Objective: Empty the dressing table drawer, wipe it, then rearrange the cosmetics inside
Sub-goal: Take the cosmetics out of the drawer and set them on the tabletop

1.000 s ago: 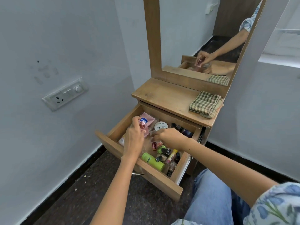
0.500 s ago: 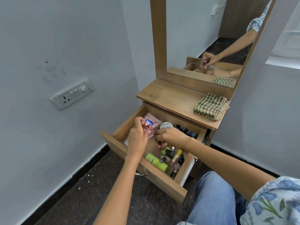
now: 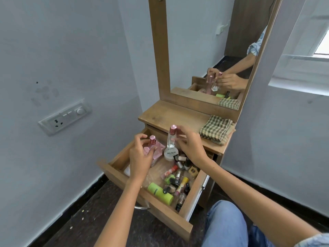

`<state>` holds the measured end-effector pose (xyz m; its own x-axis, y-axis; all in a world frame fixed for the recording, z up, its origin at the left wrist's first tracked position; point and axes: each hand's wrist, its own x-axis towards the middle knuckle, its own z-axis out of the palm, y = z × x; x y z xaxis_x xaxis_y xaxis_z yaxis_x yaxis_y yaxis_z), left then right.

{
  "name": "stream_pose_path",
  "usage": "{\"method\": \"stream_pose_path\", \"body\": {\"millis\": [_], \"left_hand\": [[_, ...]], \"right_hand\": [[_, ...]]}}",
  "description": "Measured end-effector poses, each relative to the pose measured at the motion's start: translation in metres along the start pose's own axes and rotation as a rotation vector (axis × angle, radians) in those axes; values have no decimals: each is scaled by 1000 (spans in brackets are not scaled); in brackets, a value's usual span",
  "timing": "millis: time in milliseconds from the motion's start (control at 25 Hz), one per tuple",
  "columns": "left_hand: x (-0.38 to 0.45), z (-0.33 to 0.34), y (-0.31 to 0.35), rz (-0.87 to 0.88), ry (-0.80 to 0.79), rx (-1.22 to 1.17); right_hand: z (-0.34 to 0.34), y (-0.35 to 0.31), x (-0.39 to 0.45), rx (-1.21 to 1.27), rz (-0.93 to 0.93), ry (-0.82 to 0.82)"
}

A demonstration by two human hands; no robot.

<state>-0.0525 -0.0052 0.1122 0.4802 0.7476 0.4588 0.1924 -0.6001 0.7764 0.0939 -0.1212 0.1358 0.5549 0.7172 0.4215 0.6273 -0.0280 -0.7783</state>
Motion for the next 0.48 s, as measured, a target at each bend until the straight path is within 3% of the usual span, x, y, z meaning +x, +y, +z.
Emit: {"method": "stream_pose_path", "body": {"millis": [200,480], "left_hand": [[36,19,25,1,60,-129],[92,51,39,20,87,-135]], "right_hand": [[-7,6,41,-52,29,202],[0,27,66,-194,92,208]]}}
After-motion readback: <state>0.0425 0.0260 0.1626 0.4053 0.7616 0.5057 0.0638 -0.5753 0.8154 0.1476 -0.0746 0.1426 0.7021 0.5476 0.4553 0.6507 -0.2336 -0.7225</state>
